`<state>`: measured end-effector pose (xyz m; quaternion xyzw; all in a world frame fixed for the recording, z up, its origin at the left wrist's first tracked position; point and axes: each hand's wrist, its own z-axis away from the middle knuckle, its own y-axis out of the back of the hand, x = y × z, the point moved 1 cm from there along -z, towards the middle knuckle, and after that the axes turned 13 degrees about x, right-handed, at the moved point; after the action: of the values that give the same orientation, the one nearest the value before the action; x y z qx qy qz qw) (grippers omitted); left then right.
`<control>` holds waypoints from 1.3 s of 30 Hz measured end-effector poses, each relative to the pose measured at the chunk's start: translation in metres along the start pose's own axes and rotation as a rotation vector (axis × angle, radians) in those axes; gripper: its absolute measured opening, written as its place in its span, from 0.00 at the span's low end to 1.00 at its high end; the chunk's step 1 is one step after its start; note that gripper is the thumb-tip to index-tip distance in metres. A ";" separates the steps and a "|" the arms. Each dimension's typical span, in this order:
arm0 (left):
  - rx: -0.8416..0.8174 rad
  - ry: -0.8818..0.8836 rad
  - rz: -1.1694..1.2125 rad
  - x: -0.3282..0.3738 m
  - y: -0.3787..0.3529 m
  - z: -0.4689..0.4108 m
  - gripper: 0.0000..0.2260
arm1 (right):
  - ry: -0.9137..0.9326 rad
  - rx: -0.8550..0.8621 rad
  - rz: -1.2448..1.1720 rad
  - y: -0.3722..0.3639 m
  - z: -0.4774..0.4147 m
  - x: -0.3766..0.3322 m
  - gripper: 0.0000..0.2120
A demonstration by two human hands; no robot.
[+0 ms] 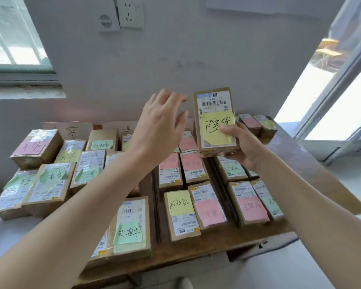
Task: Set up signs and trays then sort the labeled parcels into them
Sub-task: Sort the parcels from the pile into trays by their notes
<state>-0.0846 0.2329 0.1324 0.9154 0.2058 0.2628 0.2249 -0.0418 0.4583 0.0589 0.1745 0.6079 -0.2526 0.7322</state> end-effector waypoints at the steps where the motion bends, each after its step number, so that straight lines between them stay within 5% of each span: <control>1: 0.002 -0.021 0.013 0.005 -0.001 0.000 0.12 | -0.003 0.020 -0.008 0.007 0.003 0.002 0.23; 4: -0.004 -0.047 0.038 0.021 -0.009 -0.004 0.12 | -0.006 0.076 -0.013 0.031 0.010 0.009 0.28; 19: -0.035 -0.038 0.028 0.120 -0.134 -0.040 0.12 | -0.010 0.149 -0.029 0.187 -0.068 -0.010 0.16; 25: -0.021 0.030 -0.027 0.152 -0.196 -0.054 0.12 | -0.051 0.116 0.042 0.241 -0.128 -0.024 0.27; 32: -0.031 0.098 -0.157 0.145 -0.216 -0.057 0.12 | -0.197 0.052 0.064 0.234 -0.180 -0.007 0.07; 39: -0.057 0.144 -0.197 0.121 -0.227 -0.065 0.12 | -0.320 0.046 0.119 0.207 -0.218 0.018 0.27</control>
<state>-0.0859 0.4974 0.1108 0.8626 0.3030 0.3103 0.2602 -0.0939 0.7467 -0.0127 0.1845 0.4664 -0.2470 0.8291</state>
